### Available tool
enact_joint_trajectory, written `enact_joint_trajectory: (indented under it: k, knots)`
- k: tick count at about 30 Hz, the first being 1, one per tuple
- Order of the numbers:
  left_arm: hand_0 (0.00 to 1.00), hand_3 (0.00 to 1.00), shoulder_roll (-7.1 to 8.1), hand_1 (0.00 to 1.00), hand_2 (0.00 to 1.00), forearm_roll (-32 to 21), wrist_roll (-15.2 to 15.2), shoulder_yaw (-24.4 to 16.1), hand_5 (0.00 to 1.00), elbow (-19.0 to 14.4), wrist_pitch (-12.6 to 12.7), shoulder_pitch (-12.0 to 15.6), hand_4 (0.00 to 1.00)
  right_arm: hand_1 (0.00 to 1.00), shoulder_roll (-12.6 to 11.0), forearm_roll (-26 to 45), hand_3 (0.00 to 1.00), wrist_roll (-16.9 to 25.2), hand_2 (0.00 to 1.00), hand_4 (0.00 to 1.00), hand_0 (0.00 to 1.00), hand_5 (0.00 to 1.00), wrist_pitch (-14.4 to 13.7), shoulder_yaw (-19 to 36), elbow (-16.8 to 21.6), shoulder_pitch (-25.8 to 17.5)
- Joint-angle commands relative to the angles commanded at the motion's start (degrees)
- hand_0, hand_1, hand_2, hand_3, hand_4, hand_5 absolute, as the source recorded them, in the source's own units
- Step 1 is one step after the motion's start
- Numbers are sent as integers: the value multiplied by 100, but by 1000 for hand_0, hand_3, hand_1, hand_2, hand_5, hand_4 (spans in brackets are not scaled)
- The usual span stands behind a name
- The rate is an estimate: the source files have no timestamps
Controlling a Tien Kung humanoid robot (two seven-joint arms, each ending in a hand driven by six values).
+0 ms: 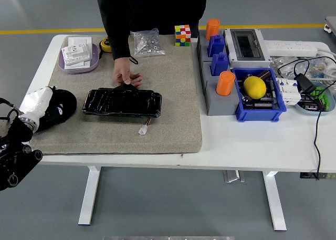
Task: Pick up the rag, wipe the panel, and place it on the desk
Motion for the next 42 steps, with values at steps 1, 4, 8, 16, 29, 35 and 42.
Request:
enact_joint_trajectory:
  k: [1,4,8,16,29,35,42]
  knots:
    - [720,799,2,855,897,12,-5,0,221,-17,-9,5,872,554,-1,1,629,1,676,998,718,653,-2,0,0,-1]
    - [726,824,4,858,902,20,-16,-23,423,-94,-52,28,951,553,-4,-5,628,-1,676,998,715,650,-7,4,0,-4]
    - [726,824,9,858,902,63,-32,-27,423,-183,-59,30,951,553,-2,-6,628,-4,676,998,715,650,2,4,-8,-6]
    - [718,829,38,860,897,97,-36,-65,654,-290,-65,17,998,552,-2,-12,625,-6,675,998,715,637,7,5,-18,-14]
    - [716,836,151,866,898,235,182,-141,457,-193,-178,-34,964,551,-3,-25,623,-20,675,998,715,637,9,41,-15,-14]
    - [717,840,214,870,898,213,229,-167,401,-221,-241,-34,953,551,-5,-13,622,-18,674,998,718,636,2,21,-11,1]
    - [717,840,319,870,899,202,222,-253,400,-360,-278,-8,952,551,-7,-27,622,-26,674,998,718,636,8,47,-18,-1]
